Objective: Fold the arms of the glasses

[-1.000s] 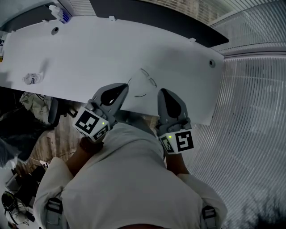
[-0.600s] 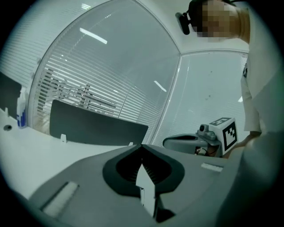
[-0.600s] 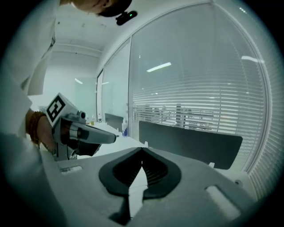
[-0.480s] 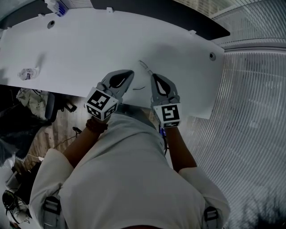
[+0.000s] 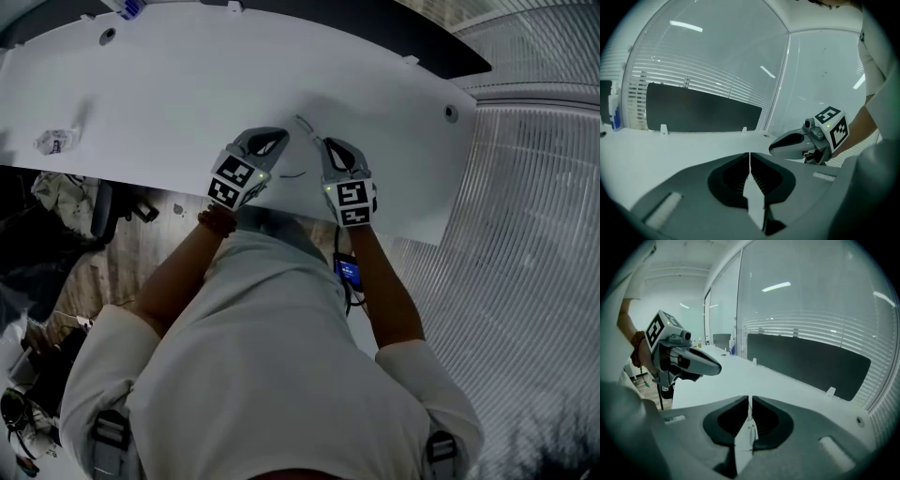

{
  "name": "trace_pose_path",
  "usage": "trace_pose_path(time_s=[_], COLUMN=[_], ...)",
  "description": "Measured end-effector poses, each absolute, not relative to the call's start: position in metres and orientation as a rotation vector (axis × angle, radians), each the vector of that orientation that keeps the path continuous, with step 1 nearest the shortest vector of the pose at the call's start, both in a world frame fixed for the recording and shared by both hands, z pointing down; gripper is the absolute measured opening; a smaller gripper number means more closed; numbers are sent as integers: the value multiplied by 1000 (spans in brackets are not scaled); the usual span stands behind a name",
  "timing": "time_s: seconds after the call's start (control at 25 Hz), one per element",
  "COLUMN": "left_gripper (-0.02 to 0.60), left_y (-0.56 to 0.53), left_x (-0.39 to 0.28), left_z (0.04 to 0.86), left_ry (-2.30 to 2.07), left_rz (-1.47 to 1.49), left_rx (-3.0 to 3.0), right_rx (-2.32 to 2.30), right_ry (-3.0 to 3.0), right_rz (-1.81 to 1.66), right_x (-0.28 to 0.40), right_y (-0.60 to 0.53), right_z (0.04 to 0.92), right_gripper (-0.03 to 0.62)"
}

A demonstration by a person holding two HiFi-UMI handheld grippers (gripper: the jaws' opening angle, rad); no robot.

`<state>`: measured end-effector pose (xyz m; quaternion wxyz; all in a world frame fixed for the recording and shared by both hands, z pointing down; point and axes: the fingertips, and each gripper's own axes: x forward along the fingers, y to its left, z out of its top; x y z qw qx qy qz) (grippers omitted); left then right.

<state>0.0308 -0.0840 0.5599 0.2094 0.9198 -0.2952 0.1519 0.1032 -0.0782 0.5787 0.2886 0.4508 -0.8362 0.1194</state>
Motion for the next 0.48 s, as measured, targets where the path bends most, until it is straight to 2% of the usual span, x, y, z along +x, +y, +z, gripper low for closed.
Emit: trace_pose_path(time_s=[0.48], left_gripper=[75], left_y=[-100], left_x=[29], left_z=[650], left_ry=[-815], left_rz=[685], left_rx=[2488], right_rx=[1002], right_ry=[-2082], right_rz=[403], right_x=[118], right_y=[-77], right_z=[669], right_gripper=[98])
